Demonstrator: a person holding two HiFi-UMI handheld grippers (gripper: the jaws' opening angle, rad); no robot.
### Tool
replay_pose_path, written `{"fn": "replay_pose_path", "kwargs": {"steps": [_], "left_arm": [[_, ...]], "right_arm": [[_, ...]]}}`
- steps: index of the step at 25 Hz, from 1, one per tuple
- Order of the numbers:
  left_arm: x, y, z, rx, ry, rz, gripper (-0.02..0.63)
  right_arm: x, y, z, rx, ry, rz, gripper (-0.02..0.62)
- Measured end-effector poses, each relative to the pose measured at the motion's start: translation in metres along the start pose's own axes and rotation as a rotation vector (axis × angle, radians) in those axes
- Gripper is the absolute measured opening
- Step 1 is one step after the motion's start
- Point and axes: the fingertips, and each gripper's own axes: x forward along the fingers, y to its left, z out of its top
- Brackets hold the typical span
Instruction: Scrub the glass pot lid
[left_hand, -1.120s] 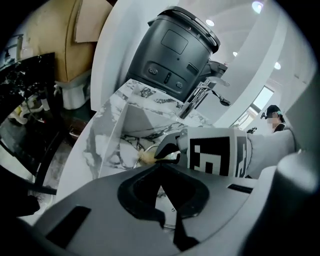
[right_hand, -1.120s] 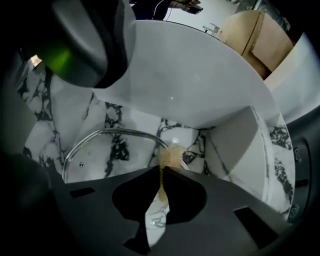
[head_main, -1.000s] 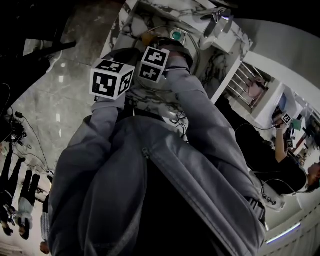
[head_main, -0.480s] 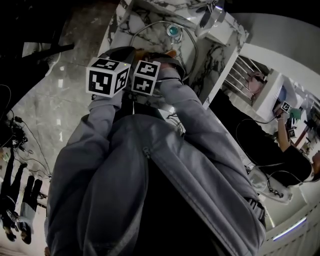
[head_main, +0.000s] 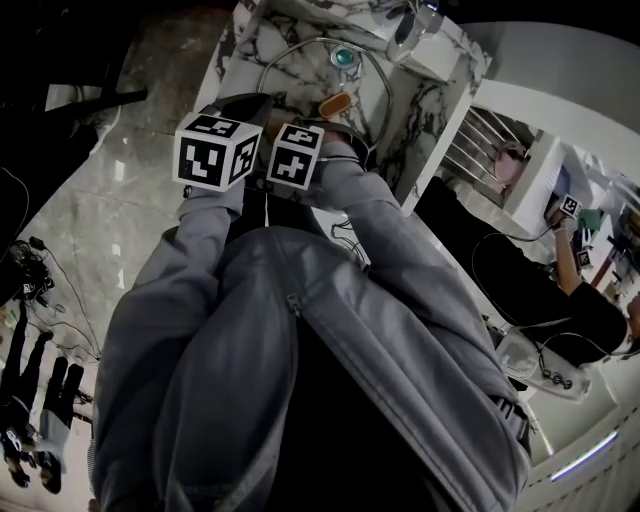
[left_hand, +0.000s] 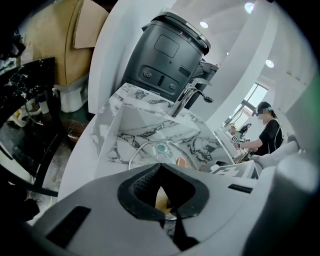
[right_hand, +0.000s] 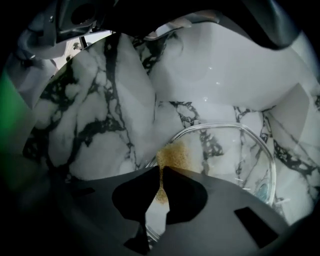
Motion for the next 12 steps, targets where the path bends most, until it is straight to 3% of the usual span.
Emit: {"fn": "replay_pose_path", "kwargs": {"steps": [5, 12], "left_arm": [[-0.001, -0.005, -0.002, 0.008, 0.002, -0.008, 0.014], [0.001, -0.016, -0.004, 0.034, 0.016, -0.015, 0.014]], "right_arm": [[-0.004, 0.014, -0.005, 0.032, -0.030, 0.086, 0.041], [-0.034, 0.021, -0.011, 0.044, -0.081, 0.067, 0.041]]}}
